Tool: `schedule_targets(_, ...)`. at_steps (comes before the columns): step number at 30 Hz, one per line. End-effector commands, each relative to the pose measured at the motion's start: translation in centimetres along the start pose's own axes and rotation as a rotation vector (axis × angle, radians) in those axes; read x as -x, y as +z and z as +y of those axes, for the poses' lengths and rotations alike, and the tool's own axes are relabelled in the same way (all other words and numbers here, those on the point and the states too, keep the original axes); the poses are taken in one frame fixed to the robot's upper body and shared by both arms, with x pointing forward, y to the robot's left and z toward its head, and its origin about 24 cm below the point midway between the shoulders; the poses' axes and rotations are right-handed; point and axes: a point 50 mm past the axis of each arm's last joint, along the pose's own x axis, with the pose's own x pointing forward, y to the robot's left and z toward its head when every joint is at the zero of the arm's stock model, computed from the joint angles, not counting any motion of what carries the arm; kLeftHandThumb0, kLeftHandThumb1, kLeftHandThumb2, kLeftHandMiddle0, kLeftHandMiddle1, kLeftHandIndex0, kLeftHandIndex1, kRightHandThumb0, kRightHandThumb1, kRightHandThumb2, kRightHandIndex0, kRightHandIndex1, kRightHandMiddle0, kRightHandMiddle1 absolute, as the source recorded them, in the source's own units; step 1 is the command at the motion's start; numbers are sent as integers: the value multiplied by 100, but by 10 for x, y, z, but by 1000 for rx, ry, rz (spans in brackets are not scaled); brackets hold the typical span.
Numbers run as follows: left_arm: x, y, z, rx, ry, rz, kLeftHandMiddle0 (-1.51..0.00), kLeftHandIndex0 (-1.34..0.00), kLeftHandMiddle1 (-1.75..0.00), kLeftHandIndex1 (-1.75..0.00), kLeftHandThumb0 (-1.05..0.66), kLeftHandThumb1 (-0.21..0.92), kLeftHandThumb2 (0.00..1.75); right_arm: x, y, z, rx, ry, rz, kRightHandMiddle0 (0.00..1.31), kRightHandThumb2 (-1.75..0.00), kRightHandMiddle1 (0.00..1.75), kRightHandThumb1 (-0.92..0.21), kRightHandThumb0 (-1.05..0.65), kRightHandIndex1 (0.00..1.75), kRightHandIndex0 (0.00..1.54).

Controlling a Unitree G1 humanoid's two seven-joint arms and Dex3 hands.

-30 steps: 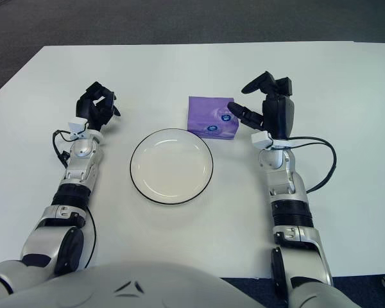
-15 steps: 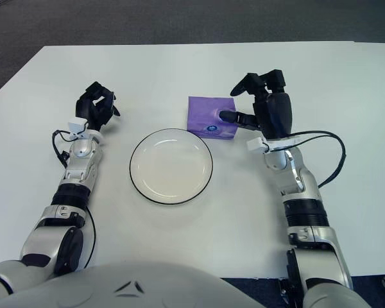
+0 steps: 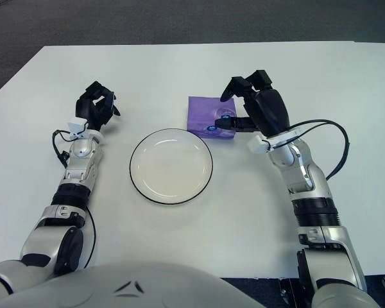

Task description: Put the tissue paper into the plate.

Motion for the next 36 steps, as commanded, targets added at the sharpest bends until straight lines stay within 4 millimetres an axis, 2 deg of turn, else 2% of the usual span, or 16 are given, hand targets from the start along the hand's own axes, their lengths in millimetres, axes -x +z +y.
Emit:
schedule_targets(1,48,-53,9,-8,24,223,-94,-80,-175,-175,-31,92,32,-12,7,-8,46,38,-61,41,-20,52,-92,-43,52,62)
schedule_targets(3,48,-53,9,-8,24,222,-94,-80,-175,-175,-31,92,32,-14,8,-8,53,56,-68,40,-20,27,-92,-52,27,64)
schedule_targets(5,48,-53,9,-8,24,221,-94,-80,-175,-175,-31,92,32,-15,8,-7,60,71,-71,35,-22,17,-92,-58,17,62)
schedule_targets(9,49,-52,8,-8,23,220,-94,-80,-175,-175,-31,92,32,-16,8,-6,74,97,-64,26,-31,4,-92,-71,4,44)
schedule_targets(12,49,-53,7,-7,23,219,-94,-80,-175,-175,-31,92,32,-17,8,-5,78,112,-55,22,-39,1,-92,-79,1,33)
schedule_targets(25,50,-53,7,-5,22,218,-94,-81,-175,-175,-31,92,32,-24,4,1,70,192,-37,13,-56,0,-92,-93,0,6)
schedule_targets(36,51,-54,7,-5,21,220,-94,-80,-175,-175,-31,92,32,-29,0,5,34,265,-8,10,-66,0,-92,-101,0,1)
